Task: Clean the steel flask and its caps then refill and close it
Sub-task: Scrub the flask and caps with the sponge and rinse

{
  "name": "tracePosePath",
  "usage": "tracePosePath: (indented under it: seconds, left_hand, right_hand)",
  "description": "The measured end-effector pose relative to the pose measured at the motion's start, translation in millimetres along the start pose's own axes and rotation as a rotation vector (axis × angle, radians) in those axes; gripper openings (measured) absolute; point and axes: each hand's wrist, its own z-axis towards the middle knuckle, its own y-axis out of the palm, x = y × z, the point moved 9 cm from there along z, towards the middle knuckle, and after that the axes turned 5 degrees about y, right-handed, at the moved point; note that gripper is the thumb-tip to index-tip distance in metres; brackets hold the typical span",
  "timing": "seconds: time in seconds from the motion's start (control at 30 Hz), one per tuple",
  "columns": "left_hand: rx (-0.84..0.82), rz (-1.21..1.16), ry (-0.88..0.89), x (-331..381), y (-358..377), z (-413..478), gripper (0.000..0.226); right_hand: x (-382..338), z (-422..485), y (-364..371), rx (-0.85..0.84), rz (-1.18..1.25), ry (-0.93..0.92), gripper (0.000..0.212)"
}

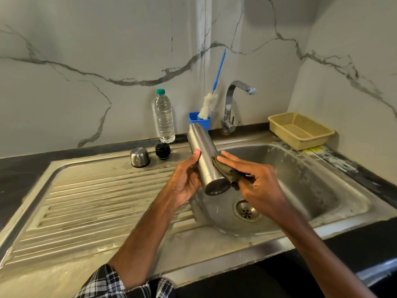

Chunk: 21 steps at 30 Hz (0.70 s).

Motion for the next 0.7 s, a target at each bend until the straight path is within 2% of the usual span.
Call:
tracePosePath:
  seconds: [0.1, 0.2, 0.3, 0.43, 0.57, 0.7]
  left_hand:
    - [0.029, -0.034, -0.015, -0.2, 2.3, -0.1, 0.056]
    - [0.091, -0.101, -0.027, -7.9, 2.5, 0.9, 0.065]
    - [0.140, -0.192, -0.037, -19.4, 10.8, -3.9, 0.068]
    - [0.115, -0.270, -0.062, -31.3, 25.8, -6.7, 0.052]
    - [0.112, -0.298, -0.031, -27.7, 27.0, -4.9, 0.056]
    - [0.123, -0.307, -0.024, -27.2, 25.5, -5.2, 0.072]
  right_hand:
    - [-13.8, -12.7, -0.7, 0.052, -0.055, -0.102, 0.078]
    - [-25.7, -38.4, -2.6, 0.162, -0.198, -0.220, 0.072]
    - [-23.2, -45.5, -7.8, 0.251, -0.302, -0.246, 0.060]
    - [-18.9, -32.9, -22.7, 0.347, -0.320, -0.186, 0.047]
    - [-11.6, -44.4, -8.4, 0.319, -0.349, -0.113, 0.045]
    - [-22.4, -60.1, 7.6, 0.207, -0.395, -0.225, 0.046]
